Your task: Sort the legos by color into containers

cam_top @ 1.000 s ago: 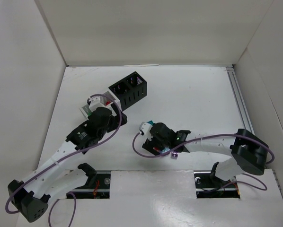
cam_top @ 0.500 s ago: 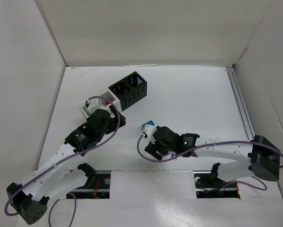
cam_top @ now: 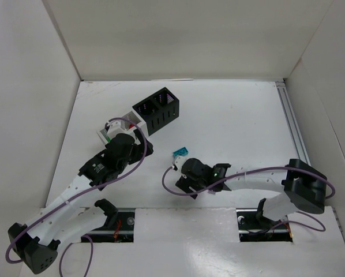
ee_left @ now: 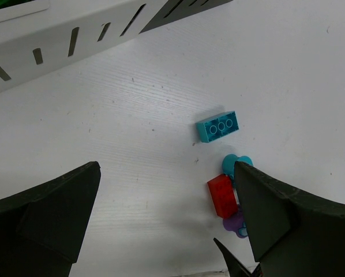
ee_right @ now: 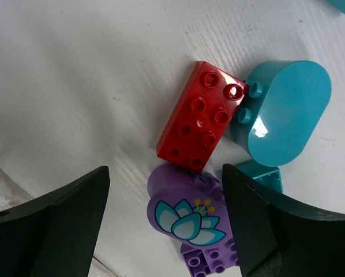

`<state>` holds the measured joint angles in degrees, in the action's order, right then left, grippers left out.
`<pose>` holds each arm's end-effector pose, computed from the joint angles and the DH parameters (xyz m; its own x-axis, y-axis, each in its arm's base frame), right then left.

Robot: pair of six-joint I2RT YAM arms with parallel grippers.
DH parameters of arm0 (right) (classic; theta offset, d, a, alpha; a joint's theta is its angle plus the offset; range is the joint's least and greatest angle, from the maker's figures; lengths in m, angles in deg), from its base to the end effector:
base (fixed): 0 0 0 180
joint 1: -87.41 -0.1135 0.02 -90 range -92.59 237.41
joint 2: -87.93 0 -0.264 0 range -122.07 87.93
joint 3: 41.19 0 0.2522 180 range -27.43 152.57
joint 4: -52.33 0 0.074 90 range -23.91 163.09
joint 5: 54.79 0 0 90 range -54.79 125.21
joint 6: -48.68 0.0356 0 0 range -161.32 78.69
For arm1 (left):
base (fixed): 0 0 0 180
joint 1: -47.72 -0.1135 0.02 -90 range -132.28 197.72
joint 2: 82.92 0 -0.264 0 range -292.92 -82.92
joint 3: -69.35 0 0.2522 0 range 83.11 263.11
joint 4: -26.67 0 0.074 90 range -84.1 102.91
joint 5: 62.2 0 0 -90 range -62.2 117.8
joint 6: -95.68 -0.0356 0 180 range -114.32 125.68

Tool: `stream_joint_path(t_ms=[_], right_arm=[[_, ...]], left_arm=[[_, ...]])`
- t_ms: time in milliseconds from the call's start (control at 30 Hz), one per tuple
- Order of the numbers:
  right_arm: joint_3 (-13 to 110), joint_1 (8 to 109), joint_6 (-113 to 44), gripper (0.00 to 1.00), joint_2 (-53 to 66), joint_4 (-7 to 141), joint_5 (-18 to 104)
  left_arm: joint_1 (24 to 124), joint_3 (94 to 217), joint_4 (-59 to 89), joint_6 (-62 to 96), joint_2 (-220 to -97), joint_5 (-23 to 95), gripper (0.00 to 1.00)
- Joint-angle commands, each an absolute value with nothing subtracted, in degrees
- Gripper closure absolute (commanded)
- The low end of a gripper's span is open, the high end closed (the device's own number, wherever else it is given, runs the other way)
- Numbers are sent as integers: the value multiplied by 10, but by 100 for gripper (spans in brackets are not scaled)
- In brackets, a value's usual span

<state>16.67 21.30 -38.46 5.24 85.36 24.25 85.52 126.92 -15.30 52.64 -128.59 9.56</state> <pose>0.1169 0.2471 0.1772 -0.3852 -0.7488 -0.5394 -0.8385 0.5281 -0.1342 0.1456 -0.0988 0.3003 -0.5392 -0.4602 -0.7053 -0.0381 0.8500 -0.5255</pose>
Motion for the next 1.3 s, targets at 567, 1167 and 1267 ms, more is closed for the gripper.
stream_joint_path(t_ms=[567,1167,1267], right_arm=[[185,209,-375,64,-8,816,190],[175,209,-788,84,202,680,454],[175,209,-817,84,236,680,468]], left_arm=[[858,1270,-159,527,-1270,97,0],[858,1220,-31,408,-1187,335,0],[858,1197,23,401,-1167,426,0]])
